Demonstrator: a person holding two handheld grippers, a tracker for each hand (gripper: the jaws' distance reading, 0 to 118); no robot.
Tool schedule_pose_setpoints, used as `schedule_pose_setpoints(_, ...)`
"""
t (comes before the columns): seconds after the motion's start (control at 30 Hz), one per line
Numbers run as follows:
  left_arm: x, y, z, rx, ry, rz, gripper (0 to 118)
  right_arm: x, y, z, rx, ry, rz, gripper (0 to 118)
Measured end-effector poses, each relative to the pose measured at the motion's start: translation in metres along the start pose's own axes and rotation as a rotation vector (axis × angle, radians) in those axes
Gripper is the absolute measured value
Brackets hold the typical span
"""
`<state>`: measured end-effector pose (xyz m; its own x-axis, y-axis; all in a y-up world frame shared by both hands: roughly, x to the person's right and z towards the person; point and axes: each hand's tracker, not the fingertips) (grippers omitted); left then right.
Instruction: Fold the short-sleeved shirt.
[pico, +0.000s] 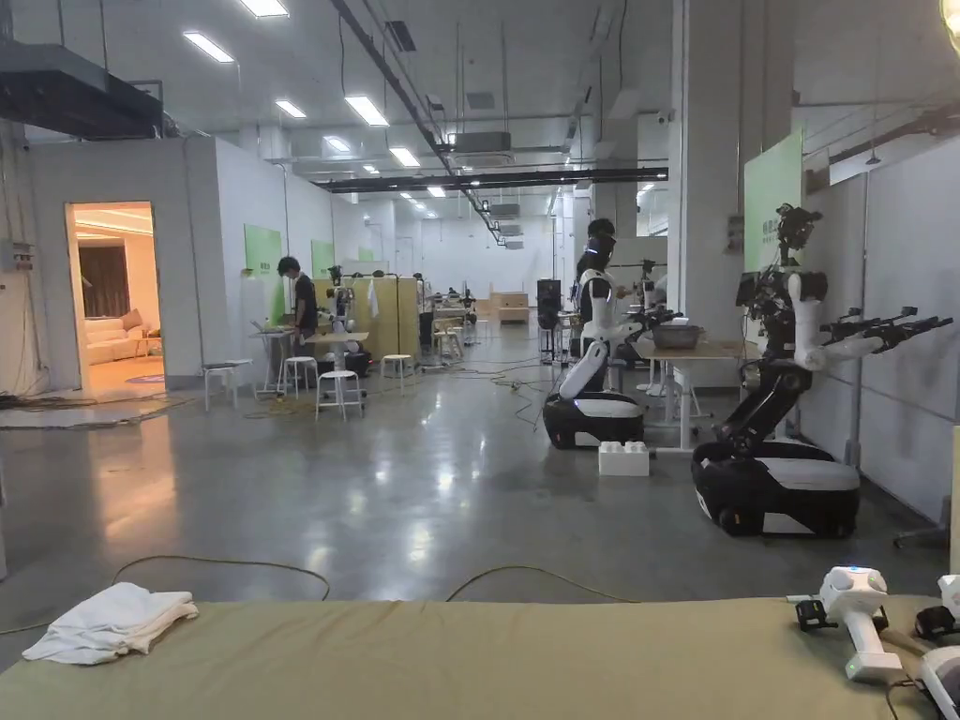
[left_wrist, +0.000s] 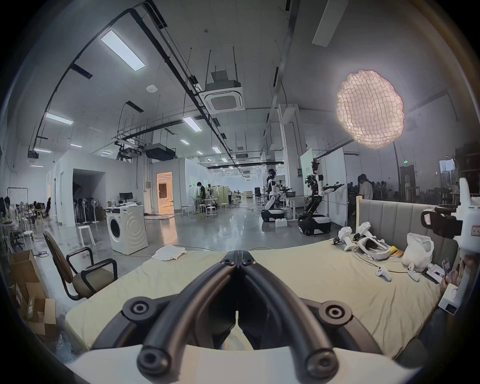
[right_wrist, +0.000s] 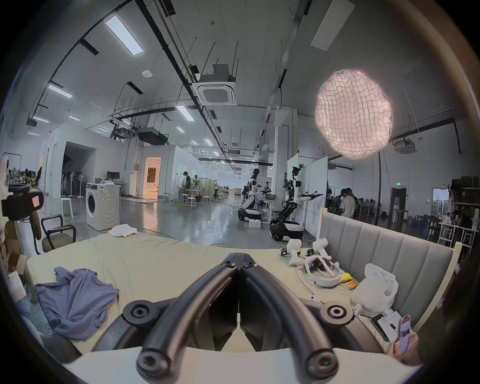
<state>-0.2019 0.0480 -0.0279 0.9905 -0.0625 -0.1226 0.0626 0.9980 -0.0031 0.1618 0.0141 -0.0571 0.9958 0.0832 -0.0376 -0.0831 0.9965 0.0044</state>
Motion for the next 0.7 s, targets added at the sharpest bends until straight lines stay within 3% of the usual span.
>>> schedule_pose_setpoints(0.1,-0.001,0.003,0.0,0.007,0.006,-0.029,0,0.004,0.001,0.0,0.007,0.008,-0.009,0)
schedule_pose_setpoints(0.17,0.003,0.006,-0.003,0.001,0.01,-0.142,0,0.004,0.003,0.0,0.016,0.001,0.064,0)
schedule_pose_setpoints(0.23,0.015,0.004,-0.004,0.015,0.029,-0.38,0,-0.004,0.003,0.001,0.035,-0.026,0.296,0)
schedule_pose_setpoints(0.27,0.022,-0.002,-0.005,0.026,0.054,-0.522,0,-0.011,0.0,0.0,0.046,-0.046,0.469,0)
schedule_pose_setpoints(0.33,0.041,-0.03,-0.009,0.063,0.123,-0.977,0,-0.024,-0.019,-0.001,0.087,-0.065,0.88,0)
schedule_pose_setpoints(0.43,0.047,-0.087,-0.011,0.051,0.055,-1.47,0,-0.036,-0.06,-0.003,0.124,-0.025,1.379,0)
schedule_pose_setpoints(0.5,0.043,-0.123,-0.009,0.004,-0.018,-1.715,0,-0.036,-0.086,-0.002,0.141,0.053,1.576,0)
schedule_pose_setpoints(0.57,0.039,-0.143,-0.007,-0.048,-0.088,-1.779,0,-0.034,-0.1,0.001,0.126,0.144,1.649,0)
schedule_pose_setpoints(0.63,0.036,-0.148,-0.003,-0.05,-0.154,-1.71,0,-0.036,-0.109,0.001,0.121,0.194,1.68,0)
schedule_pose_setpoints(0.7,0.037,-0.131,0.0,-0.028,-0.151,-1.594,0,-0.036,-0.107,-0.001,0.109,0.178,1.672,0)
